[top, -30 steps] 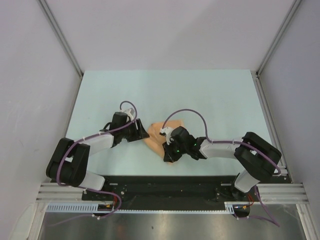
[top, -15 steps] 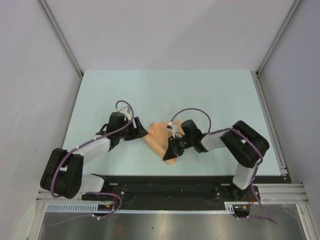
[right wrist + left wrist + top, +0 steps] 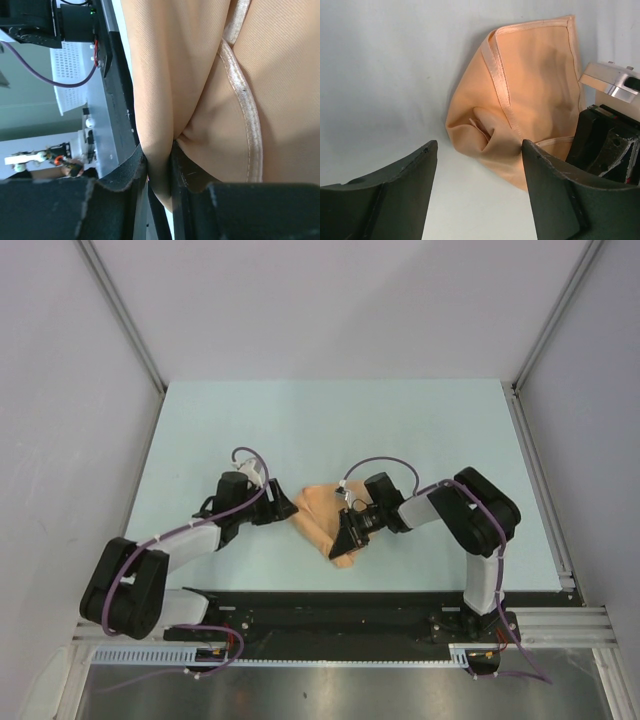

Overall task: Fold the napkin, place the utensils inside, and roll it up
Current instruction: Roll the napkin with the utensil

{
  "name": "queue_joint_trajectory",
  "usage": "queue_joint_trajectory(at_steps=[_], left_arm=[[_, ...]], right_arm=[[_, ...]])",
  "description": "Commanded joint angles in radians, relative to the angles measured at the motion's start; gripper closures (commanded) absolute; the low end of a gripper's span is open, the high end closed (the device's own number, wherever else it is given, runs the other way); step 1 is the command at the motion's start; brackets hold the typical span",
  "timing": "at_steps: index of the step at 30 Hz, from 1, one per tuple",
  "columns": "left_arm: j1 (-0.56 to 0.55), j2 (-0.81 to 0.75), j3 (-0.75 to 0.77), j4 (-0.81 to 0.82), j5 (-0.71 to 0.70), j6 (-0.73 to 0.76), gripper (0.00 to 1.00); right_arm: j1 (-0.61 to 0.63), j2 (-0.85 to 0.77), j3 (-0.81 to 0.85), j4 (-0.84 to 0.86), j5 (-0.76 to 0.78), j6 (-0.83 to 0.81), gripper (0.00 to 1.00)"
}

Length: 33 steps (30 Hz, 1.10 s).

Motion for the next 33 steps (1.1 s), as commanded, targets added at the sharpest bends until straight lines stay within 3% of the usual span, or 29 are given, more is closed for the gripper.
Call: queue_joint_trajectory(at_steps=[1, 5, 8, 10, 15, 22, 25, 29, 32, 33], left_arm=[[-0.009, 0.062, 0.010, 0.099, 0.044, -0.015, 0.30], [-0.012, 0.108, 0.013, 0.140, 0.086, -0.024, 0.46], [-0.012, 0.129, 0.014, 0.157, 0.090, -0.029, 0.66], [-0.013, 0.145, 0.019, 0.159, 0.092, -0.027, 0.75], [-0.013, 0.183, 0.037, 0.150, 0.116, -0.021, 0.99], [-0.013, 0.212, 0.074, 0.056, 0.098, -0.004, 1.00], [-0.013, 0.226, 0.097, 0.010, 0.100, 0.006, 1.00], [-0.013, 0.235, 0.119, -0.045, 0.089, 0.022, 1.00], [-0.013, 0.237, 0.129, -0.070, 0.089, 0.028, 1.00], [-0.013, 0.238, 0.136, -0.076, 0.089, 0.029, 1.00]], right_arm=[[-0.001, 0.099, -0.026, -0.268, 0.106, -0.059, 0.89], [-0.011, 0.106, -0.005, -0.325, 0.103, -0.067, 0.89], [-0.015, 0.112, 0.018, -0.359, 0.104, -0.091, 0.89], [-0.017, 0.110, 0.036, -0.394, 0.106, -0.103, 0.88], [-0.020, 0.080, 0.093, -0.504, 0.132, -0.148, 0.80], [-0.021, -0.025, 0.207, -0.675, 0.193, -0.194, 0.43], [-0.020, -0.083, 0.257, -0.742, 0.247, -0.205, 0.33], [-0.003, -0.215, 0.303, -0.796, 0.372, -0.216, 0.28], [0.080, -0.296, 0.310, -0.762, 0.588, -0.237, 0.26], [0.144, -0.345, 0.305, -0.747, 0.729, -0.243, 0.25]])
